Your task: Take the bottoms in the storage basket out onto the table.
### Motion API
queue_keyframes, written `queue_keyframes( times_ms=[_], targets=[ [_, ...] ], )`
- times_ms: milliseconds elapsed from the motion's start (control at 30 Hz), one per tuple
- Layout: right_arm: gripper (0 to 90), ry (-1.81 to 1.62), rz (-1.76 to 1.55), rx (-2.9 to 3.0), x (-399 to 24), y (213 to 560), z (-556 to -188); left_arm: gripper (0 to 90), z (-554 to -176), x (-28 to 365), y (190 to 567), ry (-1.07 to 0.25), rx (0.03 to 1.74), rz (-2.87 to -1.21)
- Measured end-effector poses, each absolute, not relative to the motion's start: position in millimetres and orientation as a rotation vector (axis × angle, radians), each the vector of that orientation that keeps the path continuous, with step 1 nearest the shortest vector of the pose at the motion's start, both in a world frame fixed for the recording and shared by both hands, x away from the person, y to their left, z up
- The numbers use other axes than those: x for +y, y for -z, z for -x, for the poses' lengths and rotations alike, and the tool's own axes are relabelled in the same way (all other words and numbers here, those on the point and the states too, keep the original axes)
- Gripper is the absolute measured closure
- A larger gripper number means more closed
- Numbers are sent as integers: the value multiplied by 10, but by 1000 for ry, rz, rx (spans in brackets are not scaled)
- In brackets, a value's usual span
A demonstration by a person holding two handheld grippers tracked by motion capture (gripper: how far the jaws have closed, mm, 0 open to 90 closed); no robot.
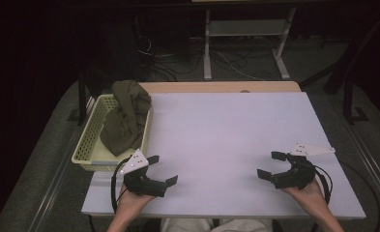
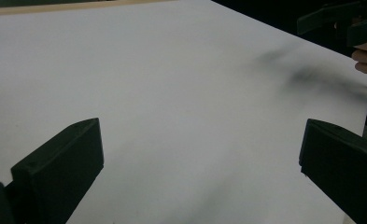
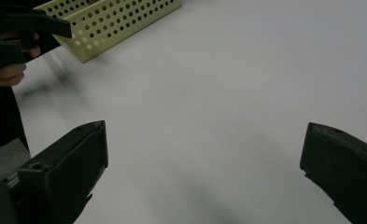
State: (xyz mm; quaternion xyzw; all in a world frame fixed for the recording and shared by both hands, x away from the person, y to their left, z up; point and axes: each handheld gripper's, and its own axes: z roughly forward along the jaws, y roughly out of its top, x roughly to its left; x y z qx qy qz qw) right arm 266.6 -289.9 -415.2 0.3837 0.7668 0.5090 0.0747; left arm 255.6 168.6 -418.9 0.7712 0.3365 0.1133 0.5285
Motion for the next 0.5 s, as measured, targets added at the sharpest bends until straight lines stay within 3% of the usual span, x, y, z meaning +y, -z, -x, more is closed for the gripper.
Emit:
queue_keyframes(
  times_ms=[500],
  targets=[
    [7, -1510, -1140, 2328, -2888, 4152, -2632, 0, -2563, 1727, 4188, -277, 830, -1836]
  ],
)
